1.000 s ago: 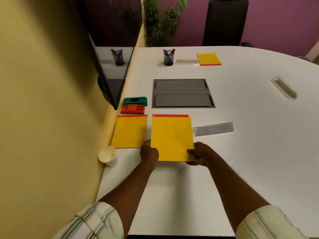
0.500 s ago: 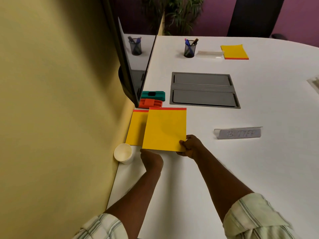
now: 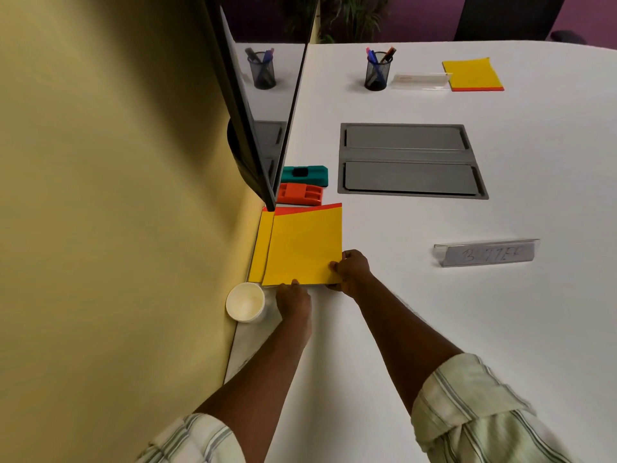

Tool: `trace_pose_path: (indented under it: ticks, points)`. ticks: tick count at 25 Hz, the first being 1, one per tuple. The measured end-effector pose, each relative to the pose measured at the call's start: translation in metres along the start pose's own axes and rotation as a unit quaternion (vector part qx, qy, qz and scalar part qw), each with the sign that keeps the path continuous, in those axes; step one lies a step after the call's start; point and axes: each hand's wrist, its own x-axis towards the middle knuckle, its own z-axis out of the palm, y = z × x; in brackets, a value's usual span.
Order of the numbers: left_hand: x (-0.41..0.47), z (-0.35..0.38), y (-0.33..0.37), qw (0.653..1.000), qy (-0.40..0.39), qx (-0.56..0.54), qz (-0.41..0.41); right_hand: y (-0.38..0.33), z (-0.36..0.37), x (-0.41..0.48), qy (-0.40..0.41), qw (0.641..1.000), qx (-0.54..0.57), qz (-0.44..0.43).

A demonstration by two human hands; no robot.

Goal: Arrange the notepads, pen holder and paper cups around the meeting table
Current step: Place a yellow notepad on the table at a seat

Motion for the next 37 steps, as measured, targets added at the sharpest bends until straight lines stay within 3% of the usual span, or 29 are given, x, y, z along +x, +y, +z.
trace_pose_path:
  ticks: [1, 2, 3, 4, 5, 6, 7, 8, 9, 10, 15, 19, 26, 37]
  points:
    - [0.005, -0.004, -0.002, 0.972, 0.006, 0.214, 0.102, 0.002, 0.004, 0.003, 0.014, 1.000, -0.016, -0.012]
    - [0.002, -0.005, -0.001, 0.872, 0.000, 0.430, 0.232, 0.003, 0.006, 0.005, 0.032, 0.998, -0.039, -0.024]
    - [0.004, -0.006, -0.002, 0.836, -0.002, 0.479, 0.267, 0.005, 0.009, 0.006, 0.050, 0.995, -0.070, -0.040]
    - [0.006, -0.006, -0.004, 0.828, -0.016, 0.487, 0.278, 0.006, 0.011, 0.007, 0.067, 0.990, -0.110, -0.060]
    - [0.007, -0.006, -0.003, 0.831, -0.013, 0.482, 0.276, 0.008, 0.013, 0.007, 0.081, 0.981, -0.156, -0.081]
    - [0.006, -0.005, -0.001, 0.860, 0.022, 0.452, 0.236, 0.010, 0.014, 0.006, 0.087, 0.971, -0.199, -0.102]
    - [0.008, -0.001, -0.006, 0.918, 0.021, 0.338, 0.208, 0.012, 0.016, 0.007, 0.089, 0.962, -0.231, -0.120]
    - [0.007, 0.004, -0.005, 0.985, 0.029, 0.124, 0.119, 0.013, 0.018, 0.007, 0.089, 0.954, -0.253, -0.134]
    - [0.010, 0.006, -0.004, 0.998, -0.002, -0.053, 0.035, 0.014, 0.019, 0.008, 0.088, 0.948, -0.269, -0.143]
    - [0.010, 0.006, -0.007, 0.997, -0.029, -0.057, 0.040, 0.015, 0.021, 0.009, 0.088, 0.943, -0.284, -0.151]
    - [0.009, 0.001, -0.004, 0.996, -0.014, -0.059, 0.063, 0.022, 0.027, 0.014, 0.077, 0.919, -0.343, -0.178]
    - [0.017, 0.003, -0.006, 0.996, -0.010, 0.007, 0.087, 0.027, 0.033, 0.016, 0.073, 0.906, -0.371, -0.190]
    - [0.025, 0.005, -0.005, 0.994, -0.006, 0.042, 0.099, 0.028, 0.039, 0.013, 0.096, 0.897, -0.400, -0.163]
    - [0.009, 0.013, 0.002, 0.994, -0.088, -0.048, 0.053, 0.045, 0.030, 0.000, 0.059, 0.916, -0.359, -0.169]
